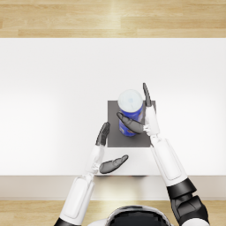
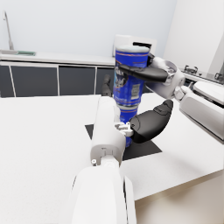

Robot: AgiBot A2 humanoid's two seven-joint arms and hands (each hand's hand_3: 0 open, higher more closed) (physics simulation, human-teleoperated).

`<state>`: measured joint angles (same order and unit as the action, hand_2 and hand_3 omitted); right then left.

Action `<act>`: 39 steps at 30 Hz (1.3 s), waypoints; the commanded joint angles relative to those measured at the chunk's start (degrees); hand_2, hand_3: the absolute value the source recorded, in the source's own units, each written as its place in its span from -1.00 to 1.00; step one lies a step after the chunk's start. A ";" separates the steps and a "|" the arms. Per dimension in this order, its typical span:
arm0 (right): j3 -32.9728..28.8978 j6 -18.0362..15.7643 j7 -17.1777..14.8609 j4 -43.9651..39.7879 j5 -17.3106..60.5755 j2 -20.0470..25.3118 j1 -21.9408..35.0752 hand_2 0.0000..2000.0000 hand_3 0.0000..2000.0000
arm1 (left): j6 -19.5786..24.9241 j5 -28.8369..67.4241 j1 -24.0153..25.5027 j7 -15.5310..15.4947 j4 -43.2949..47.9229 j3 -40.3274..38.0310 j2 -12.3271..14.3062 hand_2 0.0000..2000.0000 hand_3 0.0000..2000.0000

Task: Pick up the blue can on the left and place it in the middle, then pick up the blue can on the right and place it on top of the can in the middle

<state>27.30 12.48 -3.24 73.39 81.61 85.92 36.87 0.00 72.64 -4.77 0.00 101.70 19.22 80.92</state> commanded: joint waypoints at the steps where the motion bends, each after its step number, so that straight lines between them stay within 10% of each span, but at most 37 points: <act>1: -2.13 -0.65 0.01 3.34 0.00 0.51 0.65 -1.00 -1.00 | 0.00 0.00 -2.08 0.00 0.51 -0.50 1.48 -1.00 -1.00; 25: -13.50 -2.34 -0.01 21.46 -0.03 4.00 2.28 -1.00 -1.00 | 0.00 -0.01 -11.78 0.00 6.46 -11.01 8.99 -1.00 -1.00; 26: 18.43 -2.41 0.00 22.92 -0.03 -25.95 19.25 -1.00 -1.00 | 0.00 -0.02 -18.83 0.00 7.09 2.58 -12.35 -1.00 -1.00; 27: -9.64 -2.36 0.01 24.33 -0.10 -3.31 3.97 -1.00 -1.00 | 0.00 -0.05 -15.20 0.00 7.87 -11.59 5.10 -1.00 -1.00; 32: -15.22 -10.23 2.39 29.36 0.00 -6.01 0.73 -1.00 -1.00 | 0.00 -0.01 -18.28 0.00 10.14 -20.78 3.52 -1.00 -1.00; 39: -21.82 -12.26 3.15 31.20 -0.02 -6.59 -3.75 -1.00 -1.00 | 0.00 -0.02 -18.27 0.00 10.82 -27.90 3.11 -1.00 -1.00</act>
<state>7.86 0.15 -0.06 103.86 81.59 79.62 33.86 0.00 72.62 -22.57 0.00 112.24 -6.37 84.17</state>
